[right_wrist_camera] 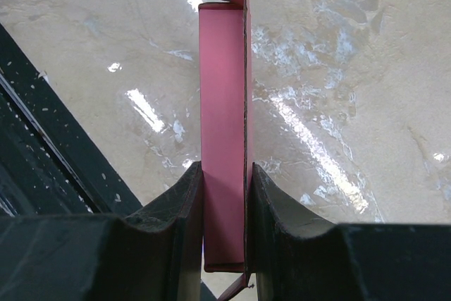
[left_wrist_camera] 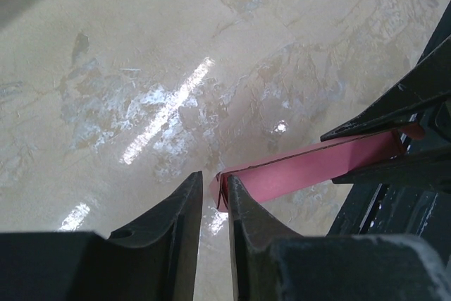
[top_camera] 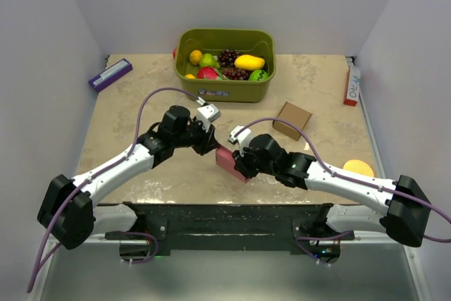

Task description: Fold the paper box

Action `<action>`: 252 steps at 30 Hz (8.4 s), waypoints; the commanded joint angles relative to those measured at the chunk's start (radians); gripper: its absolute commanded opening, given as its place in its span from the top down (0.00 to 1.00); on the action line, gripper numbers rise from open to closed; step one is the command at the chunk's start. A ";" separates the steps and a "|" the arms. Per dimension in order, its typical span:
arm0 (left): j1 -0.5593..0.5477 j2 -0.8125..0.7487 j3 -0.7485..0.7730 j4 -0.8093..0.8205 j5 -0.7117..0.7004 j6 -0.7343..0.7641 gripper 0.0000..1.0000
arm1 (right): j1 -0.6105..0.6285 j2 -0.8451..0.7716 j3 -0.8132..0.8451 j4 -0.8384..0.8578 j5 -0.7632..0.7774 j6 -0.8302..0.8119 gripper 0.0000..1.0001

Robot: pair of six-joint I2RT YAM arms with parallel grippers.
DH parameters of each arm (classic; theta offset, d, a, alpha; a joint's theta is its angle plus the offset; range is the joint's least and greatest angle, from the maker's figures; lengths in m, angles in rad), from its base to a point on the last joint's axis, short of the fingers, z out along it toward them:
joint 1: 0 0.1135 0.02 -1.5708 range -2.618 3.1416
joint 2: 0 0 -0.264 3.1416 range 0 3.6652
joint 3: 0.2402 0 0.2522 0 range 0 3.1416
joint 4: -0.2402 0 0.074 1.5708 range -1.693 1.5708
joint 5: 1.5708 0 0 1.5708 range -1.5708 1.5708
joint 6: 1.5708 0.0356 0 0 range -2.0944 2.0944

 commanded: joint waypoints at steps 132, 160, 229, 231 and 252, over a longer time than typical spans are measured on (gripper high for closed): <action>-0.372 -0.088 -0.273 0.093 -0.897 -0.356 1.00 | 0.016 0.149 -0.086 0.284 0.144 0.034 0.94; -0.363 -0.096 -0.177 0.145 -0.834 -0.215 0.44 | 0.016 0.139 -0.103 0.292 0.113 0.038 0.94; -0.211 0.113 -0.113 0.228 -0.564 -0.194 1.00 | 0.016 0.151 -0.116 0.301 0.098 0.051 0.95; -0.210 0.113 -0.121 0.241 -0.574 -0.175 1.00 | 0.016 0.149 -0.117 0.301 0.098 0.052 0.95; -0.194 0.110 -0.228 0.353 -0.576 -0.068 1.00 | 0.018 0.149 -0.119 0.301 0.087 0.051 0.95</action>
